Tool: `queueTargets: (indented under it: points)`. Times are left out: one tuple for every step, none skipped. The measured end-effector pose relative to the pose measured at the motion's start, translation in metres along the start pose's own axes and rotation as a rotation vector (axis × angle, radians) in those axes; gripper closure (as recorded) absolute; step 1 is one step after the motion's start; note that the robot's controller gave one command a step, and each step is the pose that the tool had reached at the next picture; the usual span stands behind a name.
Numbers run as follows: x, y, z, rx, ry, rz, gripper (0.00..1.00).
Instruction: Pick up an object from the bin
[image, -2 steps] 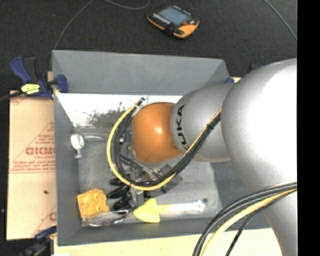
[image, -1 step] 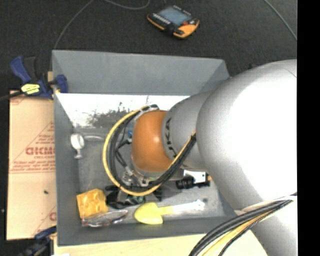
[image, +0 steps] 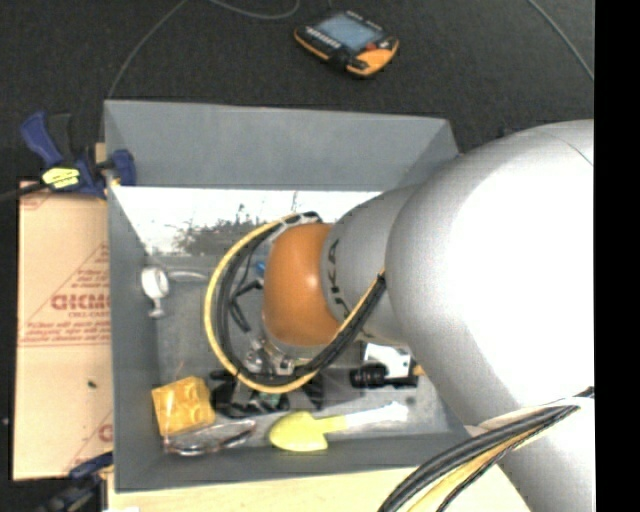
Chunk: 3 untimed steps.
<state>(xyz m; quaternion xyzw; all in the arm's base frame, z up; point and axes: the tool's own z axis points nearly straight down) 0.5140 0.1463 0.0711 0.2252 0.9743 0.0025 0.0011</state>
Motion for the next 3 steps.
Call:
queueTargets:
  points:
    - [0.002,0.0,0.0,0.001,0.001,0.036,1.0]
    - [0.002,-0.001,-0.004,0.002,0.001,0.018,1.0]
    - [0.002,-0.002,-0.017,0.005,0.002,-0.016,1.0]
